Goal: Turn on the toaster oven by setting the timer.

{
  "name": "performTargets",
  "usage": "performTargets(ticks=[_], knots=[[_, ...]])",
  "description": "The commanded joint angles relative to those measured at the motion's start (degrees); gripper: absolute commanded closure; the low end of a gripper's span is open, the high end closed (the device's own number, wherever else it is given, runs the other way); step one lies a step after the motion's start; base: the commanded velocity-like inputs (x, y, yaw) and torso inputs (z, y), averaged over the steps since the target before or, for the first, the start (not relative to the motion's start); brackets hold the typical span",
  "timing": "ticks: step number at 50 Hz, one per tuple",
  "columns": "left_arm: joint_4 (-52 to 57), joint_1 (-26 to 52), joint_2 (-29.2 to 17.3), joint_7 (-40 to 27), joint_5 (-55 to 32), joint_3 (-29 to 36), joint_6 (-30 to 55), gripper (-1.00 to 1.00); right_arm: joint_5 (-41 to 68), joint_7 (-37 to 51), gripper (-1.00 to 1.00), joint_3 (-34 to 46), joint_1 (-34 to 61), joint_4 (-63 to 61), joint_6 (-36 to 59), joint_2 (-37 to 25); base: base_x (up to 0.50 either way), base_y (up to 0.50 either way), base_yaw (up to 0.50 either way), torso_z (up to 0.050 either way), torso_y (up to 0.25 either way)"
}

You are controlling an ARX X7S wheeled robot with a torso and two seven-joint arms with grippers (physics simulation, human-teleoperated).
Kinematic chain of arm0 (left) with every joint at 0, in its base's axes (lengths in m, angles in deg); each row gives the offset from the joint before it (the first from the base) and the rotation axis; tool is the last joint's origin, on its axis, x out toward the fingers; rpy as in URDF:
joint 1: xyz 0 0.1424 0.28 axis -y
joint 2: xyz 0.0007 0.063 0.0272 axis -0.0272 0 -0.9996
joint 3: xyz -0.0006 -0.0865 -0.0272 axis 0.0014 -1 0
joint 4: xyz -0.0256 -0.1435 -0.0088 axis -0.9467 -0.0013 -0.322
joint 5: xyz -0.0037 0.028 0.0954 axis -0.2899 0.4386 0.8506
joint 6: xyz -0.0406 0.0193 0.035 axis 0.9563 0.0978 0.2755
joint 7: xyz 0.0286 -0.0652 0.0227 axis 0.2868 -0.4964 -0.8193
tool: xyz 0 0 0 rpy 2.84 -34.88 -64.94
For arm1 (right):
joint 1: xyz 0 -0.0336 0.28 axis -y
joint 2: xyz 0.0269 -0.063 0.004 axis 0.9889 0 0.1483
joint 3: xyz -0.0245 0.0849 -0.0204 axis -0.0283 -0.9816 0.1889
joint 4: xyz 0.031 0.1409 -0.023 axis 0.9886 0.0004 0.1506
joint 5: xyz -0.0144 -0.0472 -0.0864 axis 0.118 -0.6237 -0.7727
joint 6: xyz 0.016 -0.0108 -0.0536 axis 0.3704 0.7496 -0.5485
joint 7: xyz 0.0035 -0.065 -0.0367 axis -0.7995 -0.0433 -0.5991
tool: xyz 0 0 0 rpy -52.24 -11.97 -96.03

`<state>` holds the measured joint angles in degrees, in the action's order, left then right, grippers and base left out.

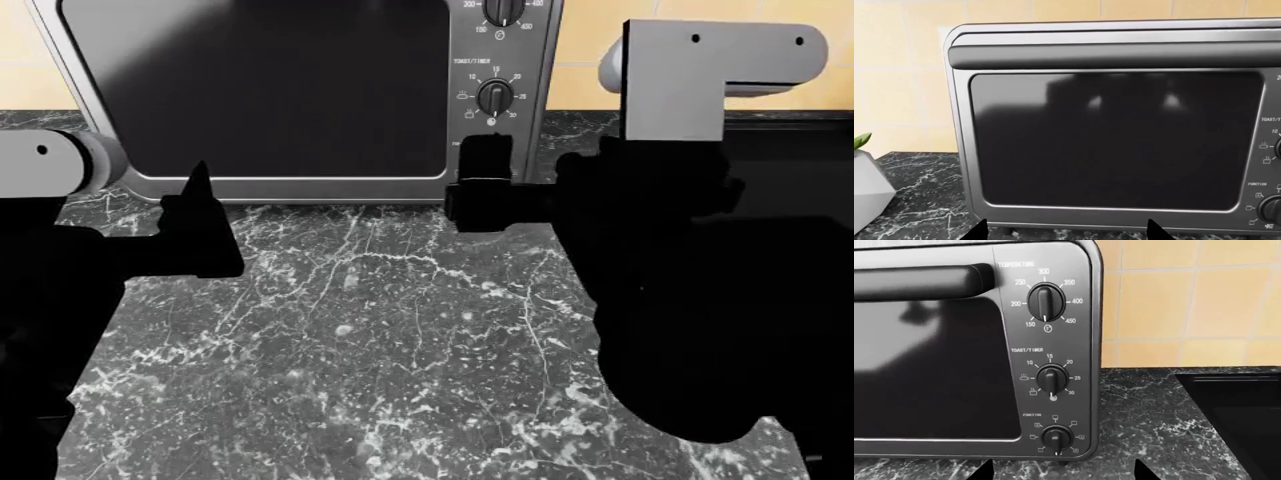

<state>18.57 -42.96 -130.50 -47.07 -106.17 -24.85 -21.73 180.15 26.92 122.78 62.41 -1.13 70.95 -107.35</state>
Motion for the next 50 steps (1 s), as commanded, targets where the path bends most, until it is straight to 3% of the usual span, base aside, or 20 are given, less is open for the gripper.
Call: performTargets(ticks=[1, 25, 50], knots=[[-0.1, 0.0, -0.1, 0.0, 0.1, 0.2, -0.4, -1.00, -1.3, 1.2, -1.00, 15.1, 6.7, -0.6, -14.2, -4.5, 0.00, 0.00, 0.00, 0.000, 0.000], [0.1, -0.1, -0.7, 0.3, 0.3, 0.6, -1.1, -1.00, 0.0, 1.2, -1.00, 42.7, 21.0, -2.4, -36.8, -6.6, 0.00, 0.00, 0.00, 0.000, 0.000], [0.4, -0.4, -1.4, 0.4, 0.2, 0.8, -1.9, -1.00, -1.7, -1.6, -1.00, 49.2, 23.9, 3.2, -38.7, -3.1, 0.00, 0.00, 0.00, 0.000, 0.000]])
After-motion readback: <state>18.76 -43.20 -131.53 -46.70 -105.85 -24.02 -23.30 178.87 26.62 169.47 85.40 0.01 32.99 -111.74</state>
